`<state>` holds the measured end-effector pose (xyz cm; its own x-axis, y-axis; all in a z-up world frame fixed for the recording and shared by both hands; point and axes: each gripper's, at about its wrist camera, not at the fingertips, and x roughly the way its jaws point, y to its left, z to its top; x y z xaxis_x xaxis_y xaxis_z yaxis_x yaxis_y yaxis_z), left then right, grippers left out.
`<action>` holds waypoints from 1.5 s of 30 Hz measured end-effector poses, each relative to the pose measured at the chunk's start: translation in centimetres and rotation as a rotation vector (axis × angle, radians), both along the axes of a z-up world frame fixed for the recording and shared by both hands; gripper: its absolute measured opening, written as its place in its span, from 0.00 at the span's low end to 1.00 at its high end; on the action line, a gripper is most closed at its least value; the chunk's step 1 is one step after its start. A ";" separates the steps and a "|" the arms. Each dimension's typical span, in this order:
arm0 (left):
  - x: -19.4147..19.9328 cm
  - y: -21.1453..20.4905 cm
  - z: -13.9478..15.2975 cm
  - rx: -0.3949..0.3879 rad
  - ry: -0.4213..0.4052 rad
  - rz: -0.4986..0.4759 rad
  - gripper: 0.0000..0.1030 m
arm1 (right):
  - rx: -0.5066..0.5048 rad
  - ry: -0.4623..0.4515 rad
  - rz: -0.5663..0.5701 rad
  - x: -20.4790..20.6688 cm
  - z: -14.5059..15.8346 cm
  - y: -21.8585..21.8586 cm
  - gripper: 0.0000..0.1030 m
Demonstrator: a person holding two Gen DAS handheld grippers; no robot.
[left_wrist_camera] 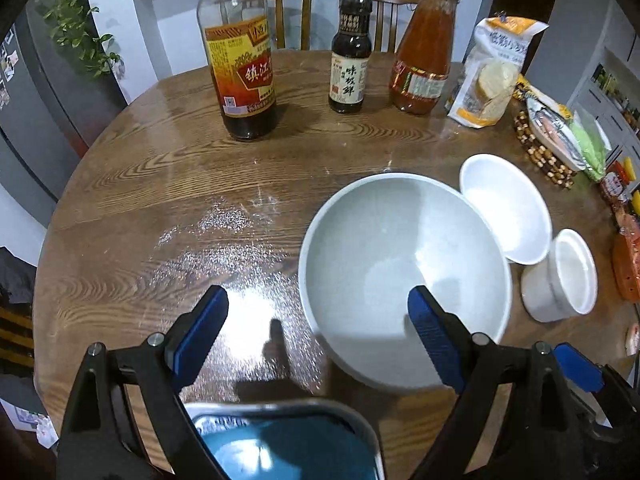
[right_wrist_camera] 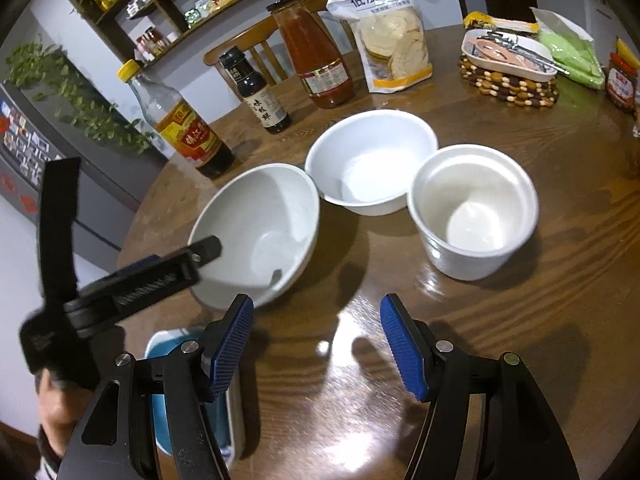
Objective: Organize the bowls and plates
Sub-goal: 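Close both tools on opposite sides of the large white bowl's rim, then lift the large white bowl with both tools and carry it toward the blue dish stack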
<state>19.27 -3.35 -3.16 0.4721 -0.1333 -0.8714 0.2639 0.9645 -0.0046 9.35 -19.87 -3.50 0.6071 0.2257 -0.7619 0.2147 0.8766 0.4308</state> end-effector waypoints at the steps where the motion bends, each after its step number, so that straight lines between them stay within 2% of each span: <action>1: 0.3 0.0 -0.4 0.012 0.006 0.003 0.89 | 0.003 0.002 0.000 0.3 0.0 0.1 0.65; 5: 1.2 -0.2 -1.5 0.020 0.043 -0.004 0.86 | 0.013 0.014 -0.002 1.4 -0.5 0.4 0.65; 7: 1.5 -0.3 -2.0 0.026 0.058 -0.013 0.80 | 0.016 0.026 -0.002 1.9 -0.9 0.5 0.65; 9: 1.6 -0.3 -2.5 0.018 0.076 -0.029 0.70 | 0.020 0.036 -0.004 2.3 -1.3 0.6 0.65; 13: 1.8 -0.3 -3.3 0.005 0.115 -0.055 0.40 | 0.021 0.054 -0.005 3.2 -1.9 0.6 0.65; 20: 1.5 0.0 -3.3 -0.046 0.113 -0.071 0.27 | 0.012 0.077 0.023 4.9 -3.1 1.4 0.64; 23: 1.3 -0.3 -3.4 -0.050 0.116 -0.093 0.22 | 0.016 0.083 0.043 5.5 -3.5 1.7 0.51; 25: 1.3 -0.5 -3.4 -0.053 0.119 -0.101 0.21 | 0.014 0.086 0.058 5.6 -3.7 1.8 0.37; 28: 1.7 -0.3 -3.7 -0.090 0.143 -0.097 0.21 | -0.005 0.080 0.081 5.9 -3.6 2.1 0.28; 34: 2.1 0.5 -3.8 -0.160 0.183 -0.078 0.18 | 0.014 0.079 0.095 5.7 -3.7 1.7 0.24; 39: 0.8 -0.1 -2.6 -0.114 0.113 -0.095 0.17 | 0.014 0.054 0.092 4.7 -2.8 1.6 0.24; 45: -1.5 -0.8 -0.6 -0.099 0.051 -0.134 0.18 | -0.006 0.025 0.072 2.1 -1.0 0.8 0.24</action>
<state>17.73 -4.16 -3.78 0.3997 -0.2783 -0.8734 0.3872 0.9149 -0.1143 11.40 -19.07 -4.50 0.5702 0.2633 -0.7782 0.1619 0.8926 0.4207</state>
